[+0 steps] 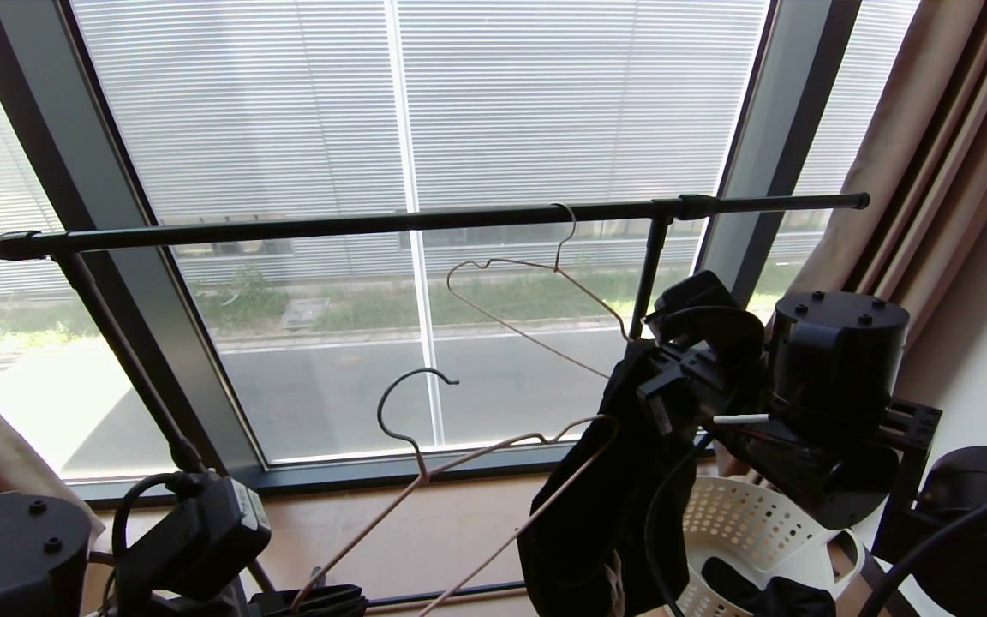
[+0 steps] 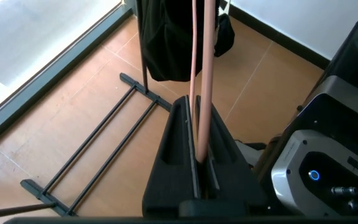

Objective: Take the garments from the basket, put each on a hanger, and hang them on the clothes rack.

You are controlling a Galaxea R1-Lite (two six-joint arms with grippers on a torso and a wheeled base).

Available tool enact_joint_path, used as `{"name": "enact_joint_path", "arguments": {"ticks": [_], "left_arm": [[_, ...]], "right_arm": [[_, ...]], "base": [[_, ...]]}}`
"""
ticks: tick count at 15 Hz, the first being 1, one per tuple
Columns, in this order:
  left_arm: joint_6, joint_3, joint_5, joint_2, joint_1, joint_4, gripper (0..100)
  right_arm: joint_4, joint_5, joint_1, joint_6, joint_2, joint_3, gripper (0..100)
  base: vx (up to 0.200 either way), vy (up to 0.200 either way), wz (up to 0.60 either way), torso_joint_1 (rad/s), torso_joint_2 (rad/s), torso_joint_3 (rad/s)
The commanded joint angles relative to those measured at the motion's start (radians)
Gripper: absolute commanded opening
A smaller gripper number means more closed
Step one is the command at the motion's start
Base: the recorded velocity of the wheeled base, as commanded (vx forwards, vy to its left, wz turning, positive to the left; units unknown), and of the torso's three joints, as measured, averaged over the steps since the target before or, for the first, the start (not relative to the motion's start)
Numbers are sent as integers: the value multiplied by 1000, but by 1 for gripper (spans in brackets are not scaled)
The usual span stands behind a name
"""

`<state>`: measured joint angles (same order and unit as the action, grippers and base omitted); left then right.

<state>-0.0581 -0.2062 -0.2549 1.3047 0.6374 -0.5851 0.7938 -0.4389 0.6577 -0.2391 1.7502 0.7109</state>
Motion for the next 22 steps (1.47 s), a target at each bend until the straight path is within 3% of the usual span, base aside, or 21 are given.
{"name": "enact_joint_path", "arguments": {"ticks": [1, 8, 14, 17, 19, 22], "left_arm": [[0, -7, 0, 44, -2, -1, 0], [-3, -75, 2, 100, -15, -1, 0], [-2, -84, 2, 107, -15, -1, 0], [-2, -85, 3, 110, -15, -1, 0], [-2, -88, 3, 117, -15, -4, 0], [1, -44, 2, 119, -13, -140, 0]], "right_arm": [[1, -1, 11, 0, -3, -1, 0], [-1, -129, 192, 1, 20, 55, 0], [10, -150, 335, 14, 15, 104, 0], [10, -155, 387, 101, -8, 121, 0], [8, -156, 413, 107, -17, 122, 0], [10, -164, 418, 143, -14, 102, 0]], "base": [[0, 0, 0, 0, 0, 0], [0, 0, 0, 0, 0, 0], [0, 0, 0, 0, 0, 0], [0, 0, 0, 0, 0, 0], [0, 0, 0, 0, 0, 0], [0, 0, 0, 0, 0, 0]]}}
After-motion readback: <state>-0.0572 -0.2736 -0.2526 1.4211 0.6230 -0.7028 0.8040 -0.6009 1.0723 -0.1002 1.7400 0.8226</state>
